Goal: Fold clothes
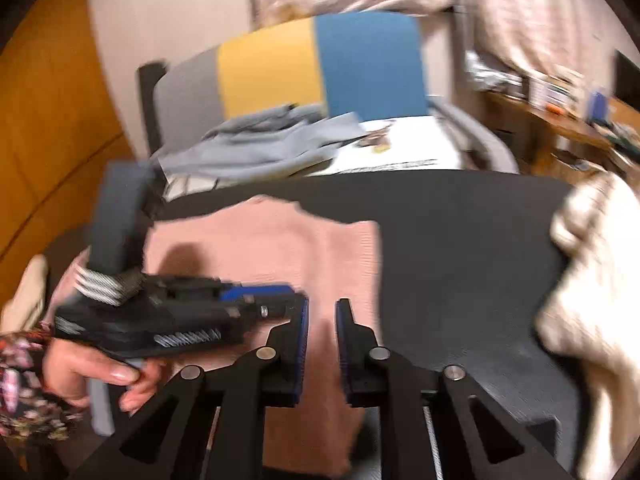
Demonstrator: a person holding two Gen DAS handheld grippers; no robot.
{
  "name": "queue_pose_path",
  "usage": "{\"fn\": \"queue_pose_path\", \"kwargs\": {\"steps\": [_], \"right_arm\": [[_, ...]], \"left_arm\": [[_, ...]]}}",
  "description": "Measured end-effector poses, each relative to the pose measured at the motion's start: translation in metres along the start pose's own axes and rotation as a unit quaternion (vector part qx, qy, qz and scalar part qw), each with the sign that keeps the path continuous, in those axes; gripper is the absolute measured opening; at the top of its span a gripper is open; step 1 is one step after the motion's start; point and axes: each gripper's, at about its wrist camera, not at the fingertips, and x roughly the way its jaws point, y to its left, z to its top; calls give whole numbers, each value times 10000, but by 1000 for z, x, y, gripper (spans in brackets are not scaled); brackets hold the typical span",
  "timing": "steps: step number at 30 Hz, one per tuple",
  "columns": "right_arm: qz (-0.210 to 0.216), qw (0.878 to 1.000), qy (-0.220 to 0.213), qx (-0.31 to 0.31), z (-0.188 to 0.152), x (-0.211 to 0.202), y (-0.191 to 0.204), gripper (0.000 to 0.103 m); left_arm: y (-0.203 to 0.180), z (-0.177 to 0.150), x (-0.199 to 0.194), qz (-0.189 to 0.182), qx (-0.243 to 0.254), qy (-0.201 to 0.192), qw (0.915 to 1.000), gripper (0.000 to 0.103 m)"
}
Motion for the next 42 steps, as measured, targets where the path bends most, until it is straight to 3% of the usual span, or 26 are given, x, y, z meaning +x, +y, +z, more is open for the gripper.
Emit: {"fn": "queue_pose_path", "kwargs": {"steps": [3,7,9,12,14,15,17,19,20,25,27,29,31,34,38,42], "right_arm": [[160,9993,320,-123,0,30,9,10],[-434,9977,513,-45,-8,56,-5,3],[-506,9970,456,356,-7,60,-20,3],[-781,9952,422,419,-4,64,-22,3],[-910,9940,493,368,3,61,-14,3],[-959,9934,503,372,8,57,-8,10],[-623,9979,140,143,16,39,20,12],[42,9992,-94,-389,21,26,64,28],[464,9964,-97,-696,23,25,92,31],[1713,9710,239,-1649,24,59,203,24],[1971,9644,488,-1694,26,82,238,24],[2320,9544,755,-1720,24,103,272,24],[2384,9466,1022,-1913,23,125,306,24],[2126,9436,1375,-2132,16,160,338,24],[2308,9549,1461,-1161,21,183,320,24],[2446,9544,1449,-912,16,185,313,24]], "left_arm": [[19,-10,-41,622,21,-357,9974,17],[40,-32,-91,1352,488,-769,9866,18],[64,-45,-104,1861,434,-783,9784,18],[88,-57,-116,1608,-4,-840,9834,16],[84,-64,-131,1665,-46,-1049,9804,16],[81,-68,-139,1674,-13,-1165,9790,17],[78,-83,-163,1364,-12,-1417,9805,17],[82,-97,-189,1163,-58,-1596,9803,18],[86,-105,-202,1137,-83,-1666,9794,18],[127,-144,-281,1412,-428,-2016,9683,19],[153,-160,-311,1623,-705,-2131,9609,22],[184,-171,-329,1684,-990,-2061,9588,22],[210,-178,-335,1454,-1184,-1798,9657,22],[235,-182,-332,668,-1237,-1544,9779,23],[256,-177,-313,-259,-1103,-940,9891,23],[264,-172,-301,-483,-1014,-670,9914,23]]}}
